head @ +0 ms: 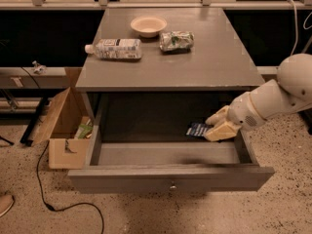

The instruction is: Place rxbar blueberry into top drawer

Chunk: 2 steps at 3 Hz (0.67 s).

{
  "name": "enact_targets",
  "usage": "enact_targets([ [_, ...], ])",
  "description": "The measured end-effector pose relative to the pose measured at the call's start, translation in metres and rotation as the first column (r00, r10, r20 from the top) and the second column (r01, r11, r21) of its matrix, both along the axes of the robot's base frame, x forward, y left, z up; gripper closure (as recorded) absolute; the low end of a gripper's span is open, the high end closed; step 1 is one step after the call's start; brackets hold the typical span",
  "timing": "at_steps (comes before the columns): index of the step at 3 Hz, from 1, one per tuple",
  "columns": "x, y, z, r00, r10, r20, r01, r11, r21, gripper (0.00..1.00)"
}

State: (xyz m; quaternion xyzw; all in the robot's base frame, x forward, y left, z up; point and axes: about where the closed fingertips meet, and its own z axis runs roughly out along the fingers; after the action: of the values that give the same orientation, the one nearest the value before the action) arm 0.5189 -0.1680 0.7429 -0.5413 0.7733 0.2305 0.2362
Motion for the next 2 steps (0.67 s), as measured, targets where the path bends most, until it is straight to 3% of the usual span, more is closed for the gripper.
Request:
enact_targets([
  [1,0.015,0.026,-0.019,0.9919,0.116,0.051,-0.120,0.989,0.089,1.00],
  [2,0.026,0.037,-0.025,0.9828,0.162,0.088,-0.174,0.975,0.141,1.00],
])
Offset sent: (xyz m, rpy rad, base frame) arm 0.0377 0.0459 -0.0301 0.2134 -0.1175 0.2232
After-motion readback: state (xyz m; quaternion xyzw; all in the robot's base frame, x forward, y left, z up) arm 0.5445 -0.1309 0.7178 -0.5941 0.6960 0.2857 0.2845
